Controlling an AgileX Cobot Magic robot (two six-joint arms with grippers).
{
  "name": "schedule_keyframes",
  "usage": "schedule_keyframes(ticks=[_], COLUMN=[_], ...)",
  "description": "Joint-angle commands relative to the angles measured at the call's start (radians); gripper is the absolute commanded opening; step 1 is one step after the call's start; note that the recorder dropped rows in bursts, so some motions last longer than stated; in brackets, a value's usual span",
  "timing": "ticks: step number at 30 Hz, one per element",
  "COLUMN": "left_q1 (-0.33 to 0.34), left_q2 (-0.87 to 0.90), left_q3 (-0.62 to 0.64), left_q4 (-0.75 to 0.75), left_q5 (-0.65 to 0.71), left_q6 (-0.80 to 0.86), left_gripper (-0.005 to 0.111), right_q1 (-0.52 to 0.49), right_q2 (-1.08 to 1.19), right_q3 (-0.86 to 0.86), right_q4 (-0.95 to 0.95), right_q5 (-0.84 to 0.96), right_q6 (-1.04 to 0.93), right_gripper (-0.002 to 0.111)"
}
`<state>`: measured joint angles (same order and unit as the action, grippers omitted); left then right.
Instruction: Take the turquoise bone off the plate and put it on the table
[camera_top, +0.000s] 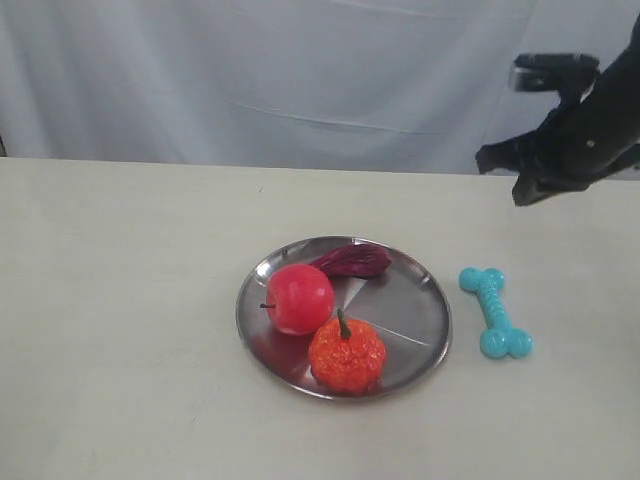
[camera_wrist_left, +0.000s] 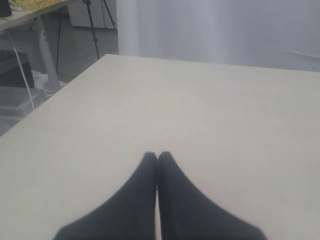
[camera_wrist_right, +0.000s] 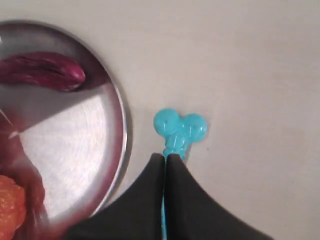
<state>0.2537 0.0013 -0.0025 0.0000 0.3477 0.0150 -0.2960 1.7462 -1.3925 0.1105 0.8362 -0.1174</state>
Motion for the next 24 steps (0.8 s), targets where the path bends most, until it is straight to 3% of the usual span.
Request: schedule_keyframes(ticks=[1,5,9,24], left_q1=[0.002,0.002,0.002,0.002], left_q2=[-0.001,-0.001,-0.001,-0.001], left_q3=[0.003,0.003,0.003,0.003], left_q4=[0.000,0.000,0.000,0.000], left_q5=[-0.005,-0.005,-0.005,-0.005], left_q6=[-0.004,-0.004,-0.004,-0.004], left_gripper=[0.000,0.000,0.000,0.000], right_q1=[0.014,0.060,0.071,0.071], right_q2=[-0.257,-0.543,-0.824,-1.469], right_q3=[0.068,0.280,0.445,0.694], right_q4=[-0.015,-0.059,-0.059,-0.094], right_q5=[-0.139,-0.443,-0.604,-0.571], right_q6=[-0.030,-0.037,-0.028,0.076], right_gripper=[-0.001,-0.001,-0.001,-0.001])
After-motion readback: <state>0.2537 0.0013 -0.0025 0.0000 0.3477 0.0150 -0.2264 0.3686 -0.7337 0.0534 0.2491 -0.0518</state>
